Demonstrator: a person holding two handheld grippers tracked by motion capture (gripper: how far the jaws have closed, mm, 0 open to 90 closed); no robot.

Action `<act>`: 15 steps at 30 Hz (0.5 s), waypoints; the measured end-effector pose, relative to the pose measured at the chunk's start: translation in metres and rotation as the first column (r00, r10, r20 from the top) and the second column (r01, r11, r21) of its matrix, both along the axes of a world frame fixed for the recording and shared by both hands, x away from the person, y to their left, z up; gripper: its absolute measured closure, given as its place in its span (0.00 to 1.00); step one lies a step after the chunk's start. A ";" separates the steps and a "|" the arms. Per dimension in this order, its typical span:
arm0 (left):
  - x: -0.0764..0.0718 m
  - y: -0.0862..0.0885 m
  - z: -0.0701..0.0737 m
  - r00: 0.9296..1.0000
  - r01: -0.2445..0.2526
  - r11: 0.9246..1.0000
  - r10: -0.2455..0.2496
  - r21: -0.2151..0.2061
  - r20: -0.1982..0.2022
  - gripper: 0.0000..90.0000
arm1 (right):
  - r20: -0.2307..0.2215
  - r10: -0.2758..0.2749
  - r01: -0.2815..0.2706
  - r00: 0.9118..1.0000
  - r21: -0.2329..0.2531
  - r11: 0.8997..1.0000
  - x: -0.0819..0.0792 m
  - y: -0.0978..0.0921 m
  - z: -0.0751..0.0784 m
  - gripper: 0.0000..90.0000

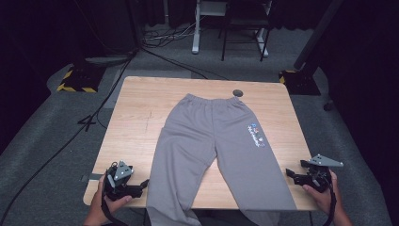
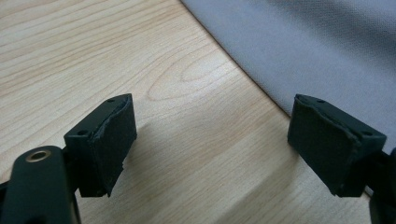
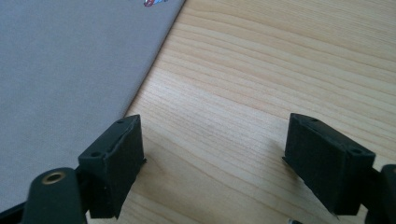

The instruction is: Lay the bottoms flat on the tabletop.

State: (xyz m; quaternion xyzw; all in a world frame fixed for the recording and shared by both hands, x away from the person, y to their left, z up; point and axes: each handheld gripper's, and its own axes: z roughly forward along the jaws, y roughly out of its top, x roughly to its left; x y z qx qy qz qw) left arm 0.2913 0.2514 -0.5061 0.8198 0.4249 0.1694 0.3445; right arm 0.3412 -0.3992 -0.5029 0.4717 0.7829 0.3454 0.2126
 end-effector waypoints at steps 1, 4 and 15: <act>0.000 0.000 0.000 1.000 0.000 1.000 0.000 0.000 0.000 0.18 | 0.000 0.001 -0.001 1.000 0.000 1.000 0.000 0.000 0.000 0.22; 0.000 0.000 0.000 1.000 -0.002 1.000 0.002 0.001 0.001 0.18 | -0.001 0.001 -0.001 1.000 0.001 1.000 0.000 0.000 0.000 0.22; 0.000 0.000 0.000 1.000 -0.004 1.000 0.004 -0.001 -0.001 0.18 | -0.001 0.001 -0.001 1.000 0.001 1.000 0.000 0.000 0.000 0.22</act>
